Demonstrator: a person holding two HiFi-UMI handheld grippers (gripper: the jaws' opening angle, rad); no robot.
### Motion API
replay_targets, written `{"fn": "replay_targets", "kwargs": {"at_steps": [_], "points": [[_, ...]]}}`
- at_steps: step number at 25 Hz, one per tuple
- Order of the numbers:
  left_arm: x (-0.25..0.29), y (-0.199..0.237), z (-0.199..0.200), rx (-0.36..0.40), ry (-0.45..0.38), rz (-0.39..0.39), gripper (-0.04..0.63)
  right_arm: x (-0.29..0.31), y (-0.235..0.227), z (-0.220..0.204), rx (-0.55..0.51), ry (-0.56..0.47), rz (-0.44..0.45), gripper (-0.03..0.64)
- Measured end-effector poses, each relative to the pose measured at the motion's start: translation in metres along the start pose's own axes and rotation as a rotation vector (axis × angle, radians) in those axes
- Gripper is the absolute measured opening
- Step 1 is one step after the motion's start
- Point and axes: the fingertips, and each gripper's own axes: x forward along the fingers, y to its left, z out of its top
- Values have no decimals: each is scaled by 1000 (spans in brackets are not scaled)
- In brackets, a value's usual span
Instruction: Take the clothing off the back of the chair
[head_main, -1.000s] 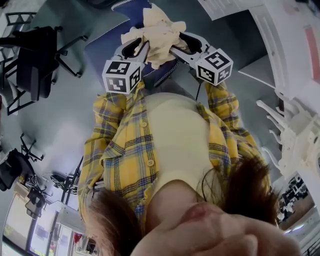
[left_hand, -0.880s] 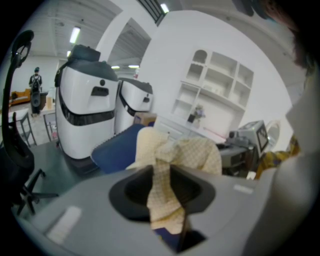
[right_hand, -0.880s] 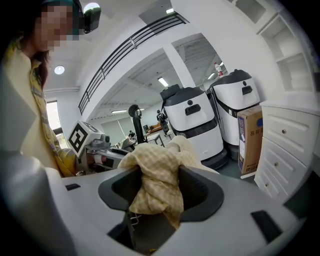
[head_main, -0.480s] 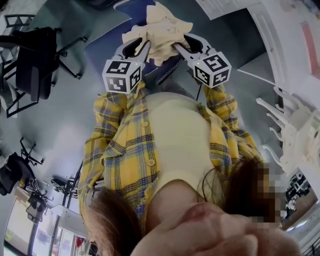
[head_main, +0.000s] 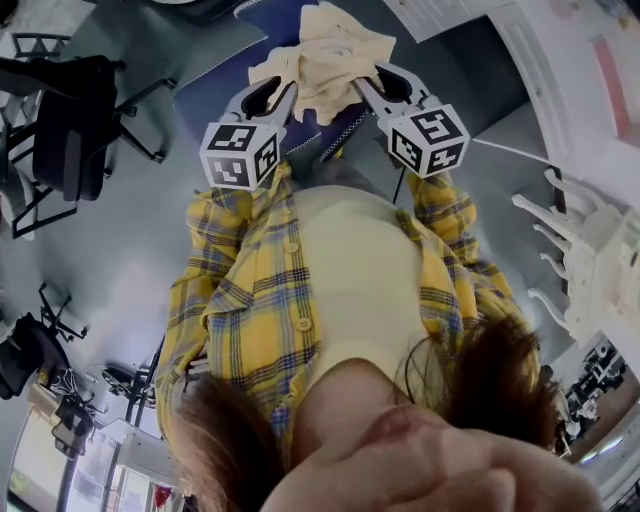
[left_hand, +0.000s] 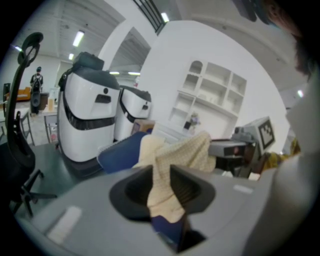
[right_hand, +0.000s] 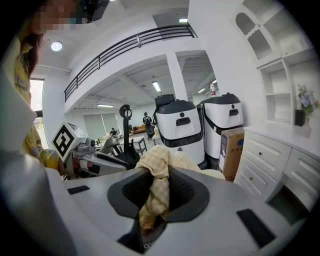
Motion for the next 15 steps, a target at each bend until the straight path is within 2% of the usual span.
{"fn": "replay_targets", "kwargs": {"at_steps": [7, 15], "points": [[-29, 1, 7, 7, -47, 4, 106, -4, 28, 17, -16, -36, -16, 71], [-57, 7, 8, 8, -83, 9, 106, -5, 63, 43, 9, -108, 39, 69]]}}
